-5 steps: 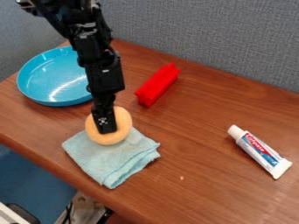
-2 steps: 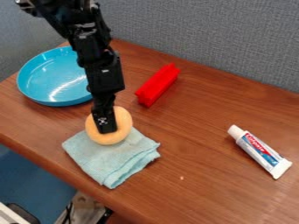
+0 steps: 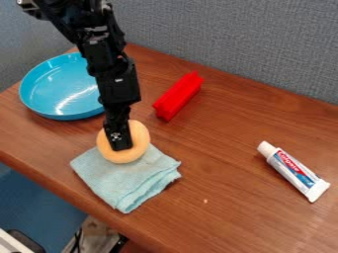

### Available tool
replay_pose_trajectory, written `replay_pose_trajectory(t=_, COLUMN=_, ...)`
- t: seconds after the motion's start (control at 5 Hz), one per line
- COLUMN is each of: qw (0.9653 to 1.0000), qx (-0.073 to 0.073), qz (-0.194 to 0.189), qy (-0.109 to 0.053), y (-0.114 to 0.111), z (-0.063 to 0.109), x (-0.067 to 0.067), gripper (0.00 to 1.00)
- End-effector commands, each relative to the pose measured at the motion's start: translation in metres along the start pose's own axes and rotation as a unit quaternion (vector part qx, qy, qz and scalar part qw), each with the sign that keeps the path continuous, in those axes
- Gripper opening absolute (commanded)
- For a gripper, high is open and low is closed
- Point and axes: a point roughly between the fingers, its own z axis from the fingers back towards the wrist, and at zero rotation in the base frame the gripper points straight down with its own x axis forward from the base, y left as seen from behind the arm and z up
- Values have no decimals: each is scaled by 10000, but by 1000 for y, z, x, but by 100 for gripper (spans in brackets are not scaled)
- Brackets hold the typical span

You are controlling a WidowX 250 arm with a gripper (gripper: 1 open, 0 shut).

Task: Put the yellow ball on the blue plate

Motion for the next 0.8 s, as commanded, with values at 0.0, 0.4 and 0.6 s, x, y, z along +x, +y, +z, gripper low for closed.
replay_pose_trajectory(t=0.0, qw=9997, qx=-226, qz=-42, qy=16, y=-4, z=-23, x=-3, gripper=0)
replay_pose_trajectory(t=0.4, qw=9997, qx=-223, qz=-70, qy=-13, y=-4, z=-25, x=-2, gripper=0)
replay_pose_trajectory(t=0.6, qw=9997, qx=-221, qz=-85, qy=-26, y=-3, z=-26, x=-2, gripper=0)
